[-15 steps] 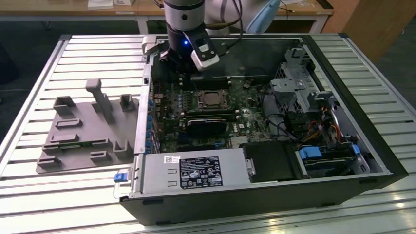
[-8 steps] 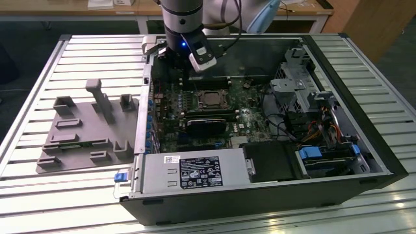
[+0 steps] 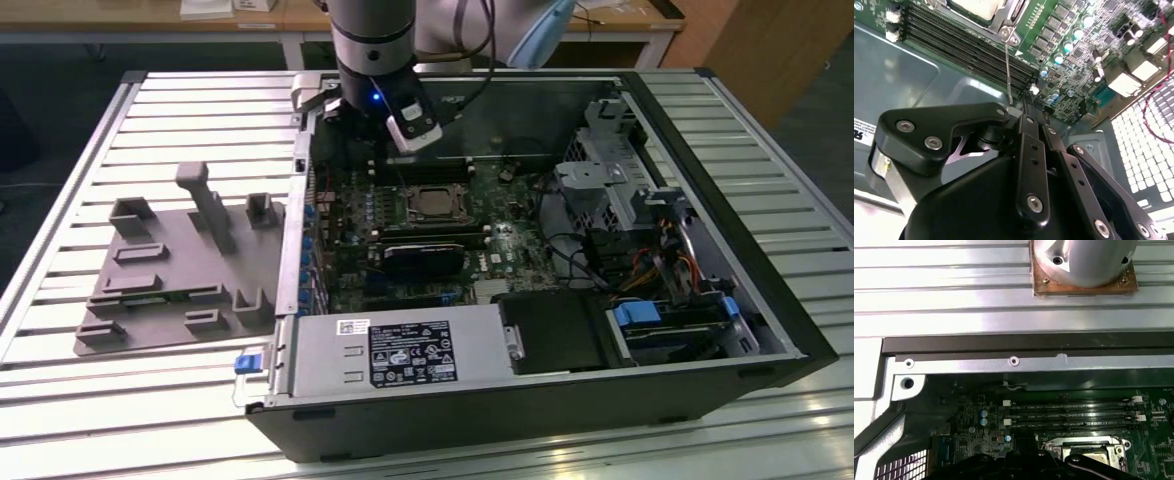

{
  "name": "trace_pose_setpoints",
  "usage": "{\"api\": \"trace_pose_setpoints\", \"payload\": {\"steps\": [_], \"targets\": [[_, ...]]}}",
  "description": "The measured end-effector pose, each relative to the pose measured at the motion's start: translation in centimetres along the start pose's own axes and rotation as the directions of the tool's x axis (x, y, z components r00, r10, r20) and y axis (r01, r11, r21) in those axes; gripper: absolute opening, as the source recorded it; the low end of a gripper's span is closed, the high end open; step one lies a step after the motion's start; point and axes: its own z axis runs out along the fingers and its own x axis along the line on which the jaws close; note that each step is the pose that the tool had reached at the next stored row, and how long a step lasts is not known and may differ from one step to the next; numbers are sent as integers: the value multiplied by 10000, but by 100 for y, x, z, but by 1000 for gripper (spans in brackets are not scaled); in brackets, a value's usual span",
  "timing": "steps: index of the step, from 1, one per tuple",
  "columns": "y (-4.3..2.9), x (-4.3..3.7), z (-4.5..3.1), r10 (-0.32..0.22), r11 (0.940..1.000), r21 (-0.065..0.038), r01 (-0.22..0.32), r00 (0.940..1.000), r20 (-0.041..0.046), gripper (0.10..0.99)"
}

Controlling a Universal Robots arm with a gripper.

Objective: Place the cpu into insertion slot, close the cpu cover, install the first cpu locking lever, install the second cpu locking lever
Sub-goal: 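Install the first cpu locking lever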

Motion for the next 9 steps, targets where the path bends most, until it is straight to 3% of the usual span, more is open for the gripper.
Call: {"api": "trace_pose_setpoints", "payload": {"steps": [2, 9], "targets": [[-7, 1, 21, 3, 10000, -48, -3, 10000, -3, 102], [-6, -89, 36, 1, 10000, -49, -1, 10000, -4, 102]]}}
